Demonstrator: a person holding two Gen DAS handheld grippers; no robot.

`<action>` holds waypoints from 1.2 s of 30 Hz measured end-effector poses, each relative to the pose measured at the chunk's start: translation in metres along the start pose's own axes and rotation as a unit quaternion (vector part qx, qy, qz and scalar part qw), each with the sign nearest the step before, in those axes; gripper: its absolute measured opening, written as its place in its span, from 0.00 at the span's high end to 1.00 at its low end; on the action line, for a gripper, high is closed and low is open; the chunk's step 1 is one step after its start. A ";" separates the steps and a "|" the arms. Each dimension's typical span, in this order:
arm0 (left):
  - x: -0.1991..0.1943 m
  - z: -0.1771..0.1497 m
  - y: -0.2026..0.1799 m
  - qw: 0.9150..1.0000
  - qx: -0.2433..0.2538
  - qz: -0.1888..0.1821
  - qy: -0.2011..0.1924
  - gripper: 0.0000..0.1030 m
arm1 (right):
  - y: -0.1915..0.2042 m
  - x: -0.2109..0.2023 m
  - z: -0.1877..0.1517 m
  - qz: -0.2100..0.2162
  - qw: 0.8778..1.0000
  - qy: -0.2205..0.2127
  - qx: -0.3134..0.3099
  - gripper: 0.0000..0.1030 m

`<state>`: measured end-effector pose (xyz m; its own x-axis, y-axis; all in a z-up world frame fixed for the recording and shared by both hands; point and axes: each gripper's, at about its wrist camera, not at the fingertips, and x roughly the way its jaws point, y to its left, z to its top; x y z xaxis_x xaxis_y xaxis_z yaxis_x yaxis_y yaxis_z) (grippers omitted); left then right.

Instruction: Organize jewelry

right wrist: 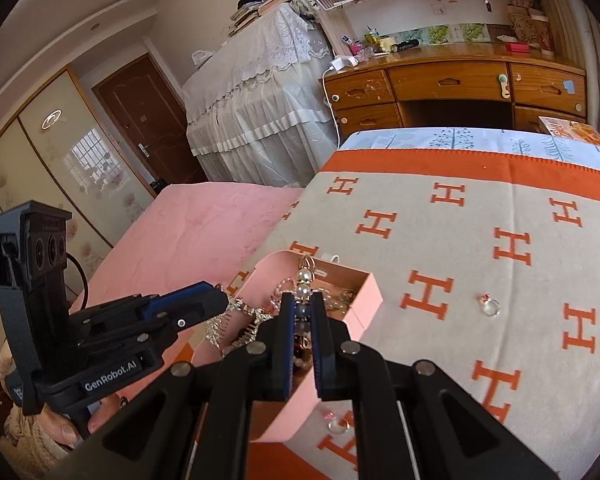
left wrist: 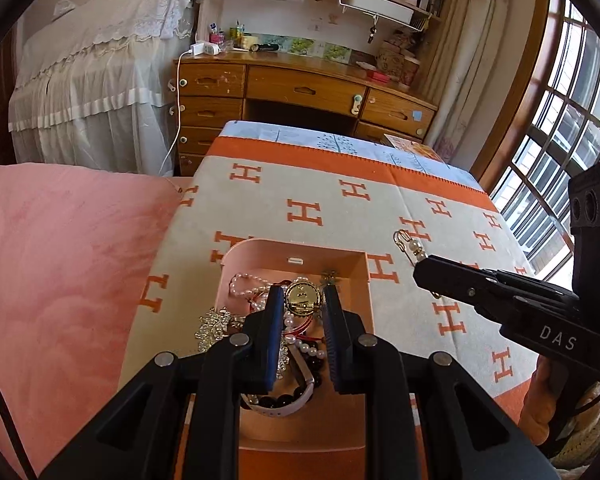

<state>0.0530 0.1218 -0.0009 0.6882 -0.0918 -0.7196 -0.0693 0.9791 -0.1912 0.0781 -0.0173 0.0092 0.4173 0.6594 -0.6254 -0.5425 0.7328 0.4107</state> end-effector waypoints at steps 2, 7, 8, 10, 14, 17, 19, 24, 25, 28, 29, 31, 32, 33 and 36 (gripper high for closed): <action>0.001 -0.002 0.003 1.000 -0.001 -0.004 0.003 0.83 | 0.005 0.008 0.003 -0.003 1.000 0.003 0.001 0.93; 0.000 -0.009 -0.002 1.000 0.010 -0.024 0.015 0.83 | 0.008 0.023 0.006 -0.013 1.000 0.016 0.013 0.92; 0.000 -0.011 -0.003 0.999 0.014 -0.030 0.019 0.83 | 0.008 0.025 0.006 -0.014 1.000 0.021 0.014 0.92; 0.001 -0.016 -0.009 0.999 0.023 -0.039 0.030 0.83 | 0.008 0.028 0.004 -0.016 0.999 0.030 0.016 0.92; 0.005 -0.031 -0.017 0.996 0.038 -0.052 0.058 0.83 | 0.012 0.030 -0.003 -0.017 0.999 0.042 0.013 0.92; 0.007 -0.041 -0.020 0.995 0.044 -0.055 0.070 0.81 | 0.015 0.031 -0.008 -0.015 0.998 0.058 0.013 0.92; 0.008 -0.045 -0.020 0.995 0.045 -0.051 0.073 0.76 | 0.016 0.032 -0.010 -0.015 0.997 0.069 0.018 0.92; 0.002 -0.046 -0.019 0.996 0.041 -0.047 0.065 0.54 | 0.017 0.027 -0.011 -0.010 0.997 0.075 0.026 0.83; 0.000 -0.045 -0.020 0.996 0.042 -0.044 0.060 0.53 | 0.017 0.025 -0.012 -0.010 0.997 0.073 0.026 0.82; -0.005 -0.044 -0.018 0.997 0.037 -0.043 0.054 0.53 | 0.020 0.018 -0.012 -0.012 0.998 0.064 0.021 0.82; -0.007 -0.044 -0.017 0.997 0.036 -0.041 0.052 0.53 | 0.020 0.015 -0.012 -0.013 0.998 0.061 0.020 0.82; -0.010 -0.045 -0.017 0.998 0.035 -0.036 0.049 0.53 | 0.020 0.010 -0.012 -0.016 0.998 0.056 0.015 0.82; -0.011 -0.045 -0.018 0.998 0.034 -0.034 0.047 0.53 | 0.020 0.008 -0.013 -0.019 0.998 0.055 0.012 0.82; -0.013 -0.046 -0.018 0.998 0.034 -0.031 0.046 0.53 | 0.020 0.005 -0.014 -0.021 0.998 0.053 0.009 0.82; -0.018 -0.049 -0.021 0.998 0.036 -0.023 0.040 0.53 | 0.017 -0.001 -0.018 -0.031 0.998 0.047 -0.004 0.82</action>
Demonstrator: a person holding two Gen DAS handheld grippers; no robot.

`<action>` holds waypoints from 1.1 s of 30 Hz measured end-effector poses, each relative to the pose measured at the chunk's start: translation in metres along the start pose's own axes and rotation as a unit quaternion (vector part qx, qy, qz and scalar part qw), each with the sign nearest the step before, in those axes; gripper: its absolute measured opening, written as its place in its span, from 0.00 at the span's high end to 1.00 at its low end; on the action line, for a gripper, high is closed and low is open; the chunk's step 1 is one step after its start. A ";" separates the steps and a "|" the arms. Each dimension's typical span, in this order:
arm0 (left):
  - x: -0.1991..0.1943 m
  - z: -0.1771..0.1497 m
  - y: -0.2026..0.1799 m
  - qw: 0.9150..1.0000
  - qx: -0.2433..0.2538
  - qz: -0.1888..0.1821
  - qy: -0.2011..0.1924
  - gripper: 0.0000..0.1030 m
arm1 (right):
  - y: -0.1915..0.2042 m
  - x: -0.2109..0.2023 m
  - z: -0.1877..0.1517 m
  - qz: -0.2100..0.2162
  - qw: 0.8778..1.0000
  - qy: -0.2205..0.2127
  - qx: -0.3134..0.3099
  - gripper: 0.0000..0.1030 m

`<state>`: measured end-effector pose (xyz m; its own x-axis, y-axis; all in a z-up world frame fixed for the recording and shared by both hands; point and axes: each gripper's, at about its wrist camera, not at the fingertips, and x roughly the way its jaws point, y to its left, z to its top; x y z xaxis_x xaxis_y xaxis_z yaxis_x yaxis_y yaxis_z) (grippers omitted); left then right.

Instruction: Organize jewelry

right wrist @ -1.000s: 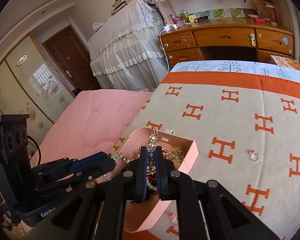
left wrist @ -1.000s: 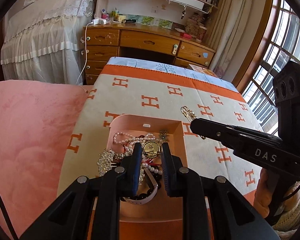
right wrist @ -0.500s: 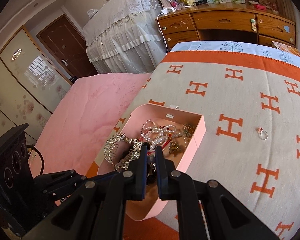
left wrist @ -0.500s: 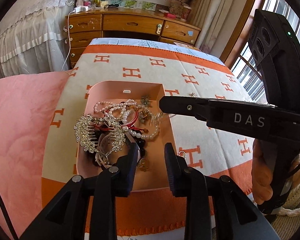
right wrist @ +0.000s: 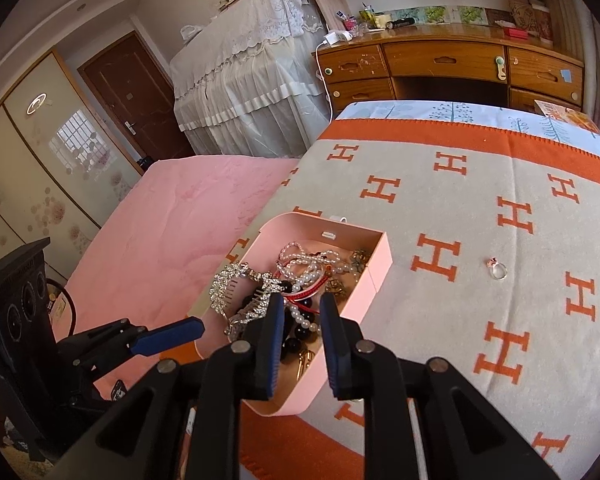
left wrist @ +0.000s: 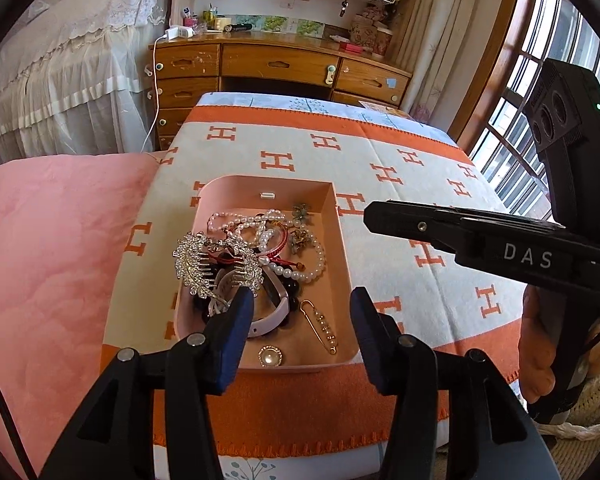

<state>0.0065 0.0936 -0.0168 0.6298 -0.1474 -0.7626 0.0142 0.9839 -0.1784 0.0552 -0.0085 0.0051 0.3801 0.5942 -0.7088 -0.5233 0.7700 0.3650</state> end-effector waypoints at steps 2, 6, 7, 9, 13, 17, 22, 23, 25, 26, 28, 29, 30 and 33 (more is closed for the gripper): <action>-0.003 -0.003 -0.002 1.000 0.001 0.005 -0.007 0.53 | -0.003 -0.003 -0.004 -0.008 1.000 -0.001 -0.013 0.82; -0.006 -0.008 -0.007 1.000 -0.004 0.013 -0.020 0.53 | -0.014 -0.003 -0.013 -0.020 0.999 0.009 -0.036 0.82; -0.007 -0.009 -0.008 1.000 -0.006 0.014 -0.024 0.53 | -0.016 -0.002 -0.016 -0.021 0.999 0.014 -0.042 0.82; -0.007 -0.013 -0.010 0.999 -0.010 0.018 -0.031 0.50 | -0.020 0.000 -0.023 -0.020 0.998 0.023 -0.057 0.82; -0.006 -0.014 -0.015 0.998 -0.012 0.035 -0.042 0.32 | -0.026 0.010 -0.038 -0.015 0.995 0.048 -0.087 0.82; -0.007 -0.014 -0.018 0.998 -0.008 0.046 -0.050 0.32 | -0.028 0.024 -0.052 -0.013 0.990 0.073 -0.118 0.82; -0.004 -0.014 -0.011 0.998 -0.021 0.048 -0.044 0.32 | -0.020 0.039 -0.064 -0.017 0.982 0.088 -0.164 0.82; -0.003 -0.014 -0.009 0.998 -0.025 0.048 -0.043 0.32 | -0.019 0.042 -0.065 -0.016 0.981 0.090 -0.169 0.82; -0.002 -0.014 -0.006 0.998 -0.033 0.047 -0.041 0.32 | -0.017 0.046 -0.065 -0.010 0.980 0.095 -0.175 0.82; -0.001 -0.014 -0.004 0.997 -0.036 0.047 -0.040 0.32 | -0.016 0.048 -0.066 -0.008 0.979 0.097 -0.178 0.81; 0.000 -0.014 -0.002 0.997 -0.040 0.048 -0.040 0.32 | -0.014 0.050 -0.065 -0.012 0.978 0.094 -0.186 0.76; 0.000 -0.015 -0.001 0.997 -0.042 0.048 -0.040 0.32 | -0.013 0.051 -0.066 -0.013 0.977 0.094 -0.190 0.75; 0.001 -0.015 0.000 0.997 -0.043 0.048 -0.039 0.32 | -0.012 0.052 -0.065 -0.014 0.976 0.092 -0.196 0.74; 0.003 -0.015 0.002 0.997 -0.047 0.048 -0.037 0.32 | -0.009 0.053 -0.066 -0.019 0.973 0.089 -0.210 0.74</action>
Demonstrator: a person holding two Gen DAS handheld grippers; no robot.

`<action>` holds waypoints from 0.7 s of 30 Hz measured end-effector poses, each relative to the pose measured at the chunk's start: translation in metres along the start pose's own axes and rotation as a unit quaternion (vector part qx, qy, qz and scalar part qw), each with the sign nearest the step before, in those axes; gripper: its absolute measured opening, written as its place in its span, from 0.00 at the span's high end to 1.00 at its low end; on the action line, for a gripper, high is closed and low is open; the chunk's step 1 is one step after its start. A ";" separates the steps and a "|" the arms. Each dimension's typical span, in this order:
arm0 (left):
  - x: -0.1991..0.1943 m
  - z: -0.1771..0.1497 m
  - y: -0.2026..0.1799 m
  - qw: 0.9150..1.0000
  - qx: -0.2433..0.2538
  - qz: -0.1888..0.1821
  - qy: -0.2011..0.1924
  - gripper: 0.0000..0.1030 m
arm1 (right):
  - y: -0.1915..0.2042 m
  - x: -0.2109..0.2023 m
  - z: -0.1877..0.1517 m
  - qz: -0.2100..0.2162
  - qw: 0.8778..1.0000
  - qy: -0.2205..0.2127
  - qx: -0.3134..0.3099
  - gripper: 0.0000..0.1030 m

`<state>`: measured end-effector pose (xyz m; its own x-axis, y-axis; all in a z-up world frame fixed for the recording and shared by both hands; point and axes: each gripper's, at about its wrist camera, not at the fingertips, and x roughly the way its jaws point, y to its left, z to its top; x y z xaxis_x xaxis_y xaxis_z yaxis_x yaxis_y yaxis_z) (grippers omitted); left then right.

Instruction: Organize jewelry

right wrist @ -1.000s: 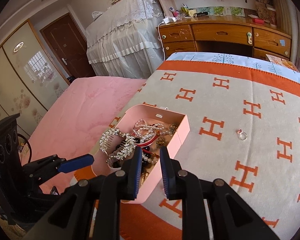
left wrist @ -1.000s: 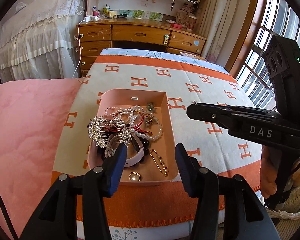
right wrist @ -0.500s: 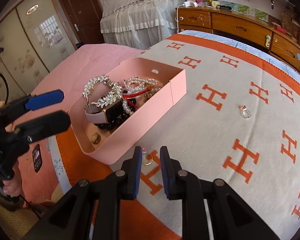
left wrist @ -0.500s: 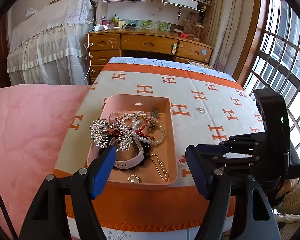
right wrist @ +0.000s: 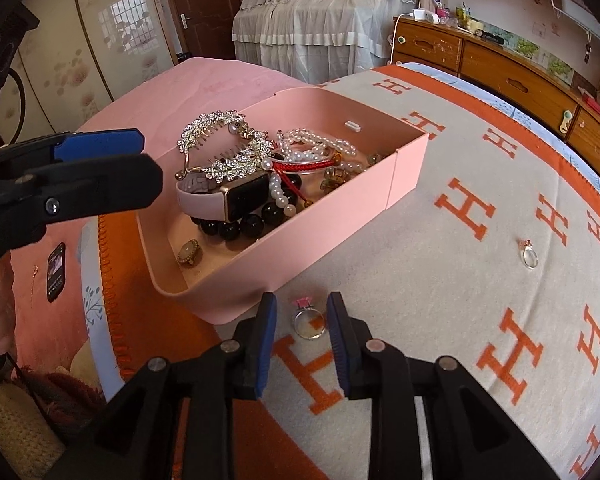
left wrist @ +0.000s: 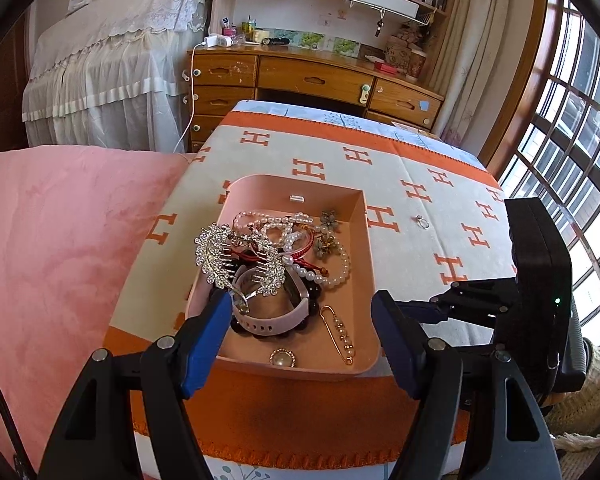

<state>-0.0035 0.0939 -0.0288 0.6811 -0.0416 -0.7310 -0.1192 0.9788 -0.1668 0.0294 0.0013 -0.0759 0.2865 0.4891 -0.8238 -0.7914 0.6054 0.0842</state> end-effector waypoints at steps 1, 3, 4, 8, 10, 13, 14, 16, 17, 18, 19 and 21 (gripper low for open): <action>0.001 0.000 0.001 1.000 -0.001 0.000 0.001 0.32 | 0.000 0.001 0.001 -0.001 1.000 -0.001 -0.004 0.74; 0.000 0.000 0.001 1.000 -0.003 0.001 0.001 0.32 | 0.002 0.002 0.001 -0.005 1.000 -0.004 -0.013 0.74; 0.000 0.000 0.001 1.000 -0.003 0.000 0.000 0.32 | 0.003 0.002 0.001 -0.008 1.000 -0.006 -0.020 0.74; 0.000 0.000 0.003 1.000 -0.005 0.001 -0.002 0.32 | 0.009 0.003 -0.001 -0.027 0.998 -0.008 -0.050 0.75; 0.002 0.000 0.003 1.000 -0.006 0.002 0.000 0.32 | 0.012 0.003 -0.001 -0.034 0.998 -0.008 -0.058 0.76; 0.004 0.001 0.002 1.000 -0.007 0.003 0.002 0.32 | 0.013 0.002 -0.002 -0.036 0.998 -0.009 -0.058 0.85; 0.004 0.001 0.001 1.000 -0.006 0.003 0.003 0.32 | 0.012 0.002 -0.002 -0.037 0.998 -0.009 -0.056 0.87; 0.004 0.001 0.000 1.000 -0.005 0.003 0.003 0.32 | 0.009 0.001 -0.002 -0.039 0.998 -0.009 -0.049 0.87; 0.003 0.001 0.000 1.000 -0.004 0.002 0.003 0.32 | 0.007 0.000 -0.002 -0.041 0.998 -0.009 -0.044 0.87; 0.004 0.002 -0.002 1.000 -0.002 0.001 0.003 0.32 | 0.004 -0.001 -0.002 -0.042 0.998 -0.010 -0.038 0.87; 0.004 0.002 -0.004 1.000 0.000 0.001 0.002 0.32 | 0.002 -0.001 -0.003 -0.043 0.999 -0.010 -0.032 0.87; 0.005 0.004 -0.010 1.000 0.007 -0.003 0.003 0.32 | -0.005 -0.003 -0.004 -0.047 0.999 -0.011 -0.018 0.87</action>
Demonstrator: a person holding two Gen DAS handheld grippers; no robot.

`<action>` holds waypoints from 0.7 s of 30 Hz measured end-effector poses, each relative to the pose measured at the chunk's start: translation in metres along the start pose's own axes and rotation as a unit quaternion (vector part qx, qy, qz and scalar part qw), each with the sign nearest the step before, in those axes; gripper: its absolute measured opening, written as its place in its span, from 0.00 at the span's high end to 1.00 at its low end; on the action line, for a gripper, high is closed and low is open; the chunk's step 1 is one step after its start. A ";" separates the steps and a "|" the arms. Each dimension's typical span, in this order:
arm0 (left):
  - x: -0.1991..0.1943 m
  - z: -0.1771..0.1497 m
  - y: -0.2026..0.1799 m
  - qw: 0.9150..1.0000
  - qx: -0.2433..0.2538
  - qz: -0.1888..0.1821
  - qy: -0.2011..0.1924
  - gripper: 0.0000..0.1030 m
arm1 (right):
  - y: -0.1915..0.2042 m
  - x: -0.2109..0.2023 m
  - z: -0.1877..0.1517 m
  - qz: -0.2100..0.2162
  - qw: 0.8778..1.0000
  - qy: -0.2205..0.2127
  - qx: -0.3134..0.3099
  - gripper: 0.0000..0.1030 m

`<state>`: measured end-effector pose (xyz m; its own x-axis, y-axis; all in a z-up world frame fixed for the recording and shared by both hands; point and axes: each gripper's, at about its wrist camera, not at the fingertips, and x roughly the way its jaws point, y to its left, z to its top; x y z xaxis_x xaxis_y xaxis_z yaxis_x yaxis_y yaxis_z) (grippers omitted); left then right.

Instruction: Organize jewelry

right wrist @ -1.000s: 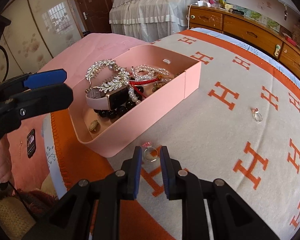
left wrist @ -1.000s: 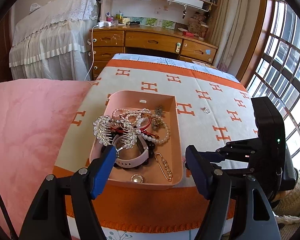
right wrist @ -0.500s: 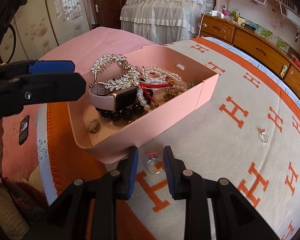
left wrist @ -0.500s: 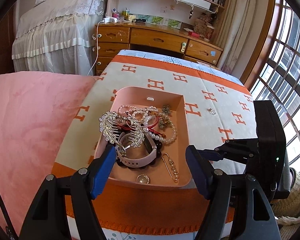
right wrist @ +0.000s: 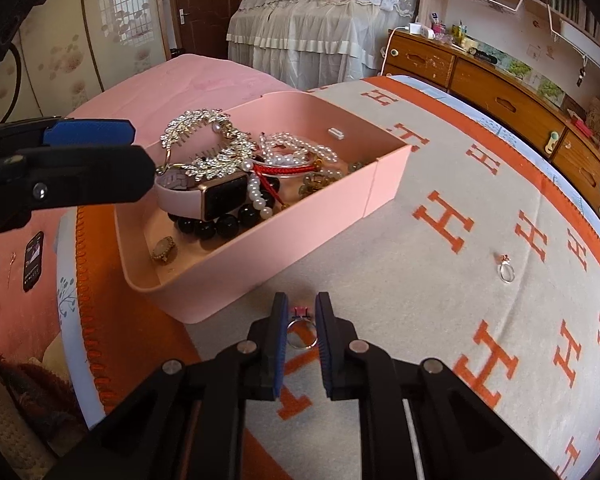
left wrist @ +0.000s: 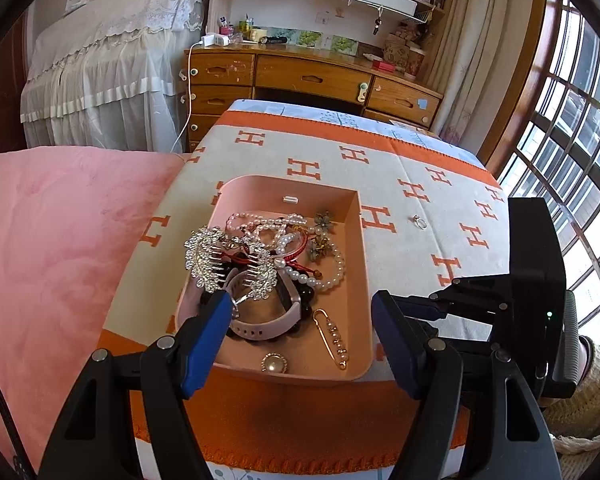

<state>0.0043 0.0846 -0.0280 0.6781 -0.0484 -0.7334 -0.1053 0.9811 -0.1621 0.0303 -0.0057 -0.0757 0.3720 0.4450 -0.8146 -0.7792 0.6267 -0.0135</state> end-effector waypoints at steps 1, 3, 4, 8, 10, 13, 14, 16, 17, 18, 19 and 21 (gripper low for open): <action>0.001 0.001 -0.004 1.000 0.004 -0.002 0.001 0.32 | -0.004 -0.001 -0.001 -0.001 1.000 0.000 0.008 0.87; 0.004 0.005 -0.014 1.000 0.016 -0.008 0.003 0.32 | -0.011 -0.004 -0.004 -0.005 1.000 -0.002 0.022 0.87; 0.005 0.007 -0.020 1.000 0.023 -0.011 0.004 0.32 | -0.016 -0.005 -0.006 -0.008 1.000 -0.003 0.030 0.87; 0.013 0.016 -0.048 0.998 0.049 -0.026 0.007 0.30 | -0.037 -0.011 -0.015 -0.018 0.997 -0.008 0.068 0.87; 0.020 0.022 -0.061 0.998 0.055 -0.037 0.010 0.30 | -0.050 -0.016 -0.020 -0.027 0.995 -0.010 0.091 0.87; 0.035 0.032 -0.077 0.997 0.059 -0.053 0.014 0.29 | -0.073 -0.022 -0.028 -0.047 0.991 -0.014 0.128 0.87; 0.041 0.036 -0.082 0.997 0.058 -0.057 0.017 0.29 | -0.081 -0.024 -0.031 -0.051 0.988 -0.016 0.143 0.87; 0.056 0.044 -0.090 0.996 0.049 -0.071 0.025 0.29 | -0.098 -0.030 -0.038 -0.056 0.983 -0.024 0.176 0.87; 0.064 0.048 -0.093 0.996 0.044 -0.075 0.031 0.29 | -0.107 -0.031 -0.040 -0.056 0.979 -0.028 0.194 0.87; 0.074 0.051 -0.098 0.995 0.042 -0.079 0.037 0.30 | -0.115 -0.033 -0.043 -0.055 0.975 -0.033 0.212 0.87; 0.083 0.053 -0.102 0.995 0.042 -0.081 0.042 0.30 | -0.123 -0.035 -0.046 -0.052 0.971 -0.039 0.230 0.87; 0.103 0.059 -0.113 0.994 0.044 -0.079 0.054 0.30 | -0.136 -0.038 -0.051 -0.046 0.964 -0.050 0.258 0.87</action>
<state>0.1289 -0.0200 -0.0459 0.5985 -0.2178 -0.7709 0.0633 0.9722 -0.2256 0.0964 -0.1409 -0.0721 0.4948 0.4150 -0.7635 -0.3949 0.8900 0.2279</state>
